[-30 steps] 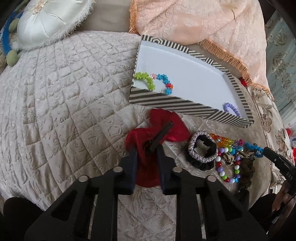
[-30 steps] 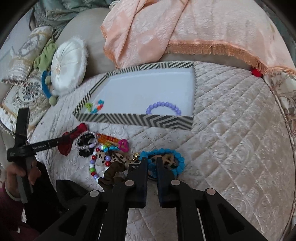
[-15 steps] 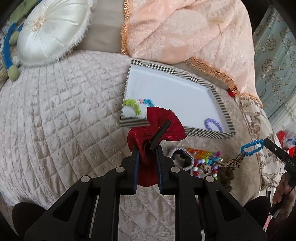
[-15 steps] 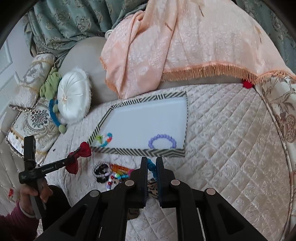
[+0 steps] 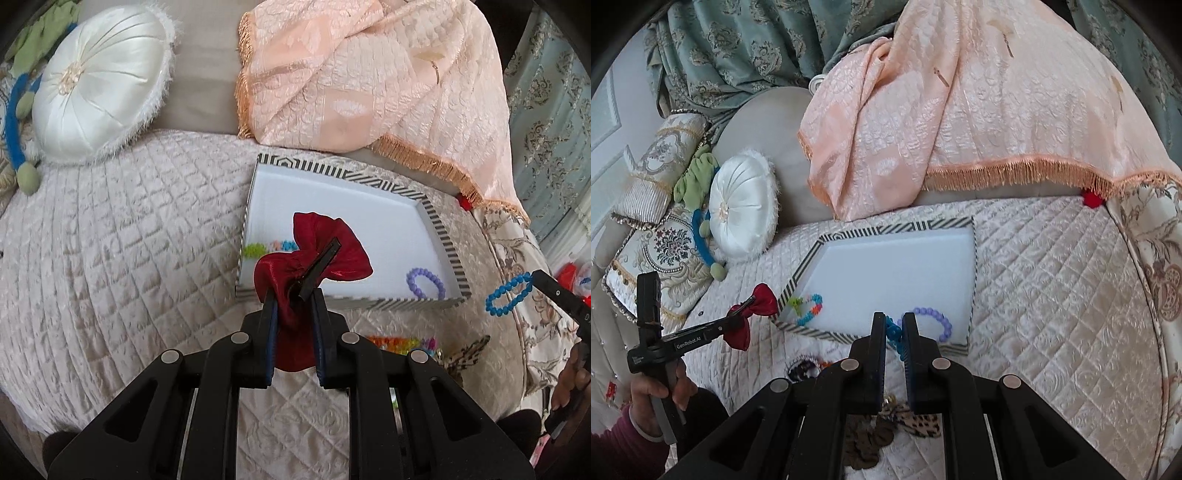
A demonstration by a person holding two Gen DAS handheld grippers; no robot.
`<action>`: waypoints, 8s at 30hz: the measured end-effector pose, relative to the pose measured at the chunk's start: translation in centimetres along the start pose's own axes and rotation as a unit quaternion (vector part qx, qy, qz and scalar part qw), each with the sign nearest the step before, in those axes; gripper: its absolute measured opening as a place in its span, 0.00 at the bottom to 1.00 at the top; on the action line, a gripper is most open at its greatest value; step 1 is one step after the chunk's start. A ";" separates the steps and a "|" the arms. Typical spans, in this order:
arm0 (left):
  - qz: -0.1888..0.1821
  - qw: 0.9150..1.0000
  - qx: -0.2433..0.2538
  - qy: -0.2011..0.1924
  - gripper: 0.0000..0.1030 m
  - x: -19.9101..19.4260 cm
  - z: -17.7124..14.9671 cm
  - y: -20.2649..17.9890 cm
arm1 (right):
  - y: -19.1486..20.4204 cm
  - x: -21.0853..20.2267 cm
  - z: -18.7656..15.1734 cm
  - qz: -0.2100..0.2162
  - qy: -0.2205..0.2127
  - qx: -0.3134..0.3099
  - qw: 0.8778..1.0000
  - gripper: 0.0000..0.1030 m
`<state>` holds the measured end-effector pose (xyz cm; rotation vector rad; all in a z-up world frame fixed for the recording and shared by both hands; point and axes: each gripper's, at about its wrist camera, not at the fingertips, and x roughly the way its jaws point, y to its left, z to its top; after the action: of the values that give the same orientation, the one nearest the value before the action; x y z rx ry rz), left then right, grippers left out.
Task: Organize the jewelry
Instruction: 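Carry the red bow and blue bracelet into the tray and open both grippers, then withdraw both grippers from the tray toward the remaining jewelry, then grasp the silver rhinestone hair tie with left gripper while right grasps leopard-print bow, then carry the hair tie and leopard bow into the tray and open both grippers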
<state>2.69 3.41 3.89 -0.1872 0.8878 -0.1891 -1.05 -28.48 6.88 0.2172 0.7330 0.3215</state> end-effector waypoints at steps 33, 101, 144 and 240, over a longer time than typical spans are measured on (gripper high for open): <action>0.035 0.998 -0.003 0.049 0.15 12.2 7.2 0.1 | -3.8 13.3 6.0 -0.074 0.047 0.004 0.996 0.08; 0.060 0.997 0.046 0.000 0.50 0.3 -4.5 -3.9 | 2.2 3.3 -5.9 -0.083 0.077 0.005 0.994 0.30; -0.034 0.996 -0.041 0.070 0.61 0.8 -6.9 -1.0 | 1.2 0.4 -8.6 -0.104 0.086 0.004 0.991 0.35; -0.039 0.998 0.009 0.043 0.06 7.6 6.0 -4.8 | 0.4 8.9 5.8 0.009 0.025 0.004 1.000 0.10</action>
<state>11.63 -2.53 3.02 -0.1987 0.9648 -0.2786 9.04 -25.36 5.76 0.2248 0.7817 0.3412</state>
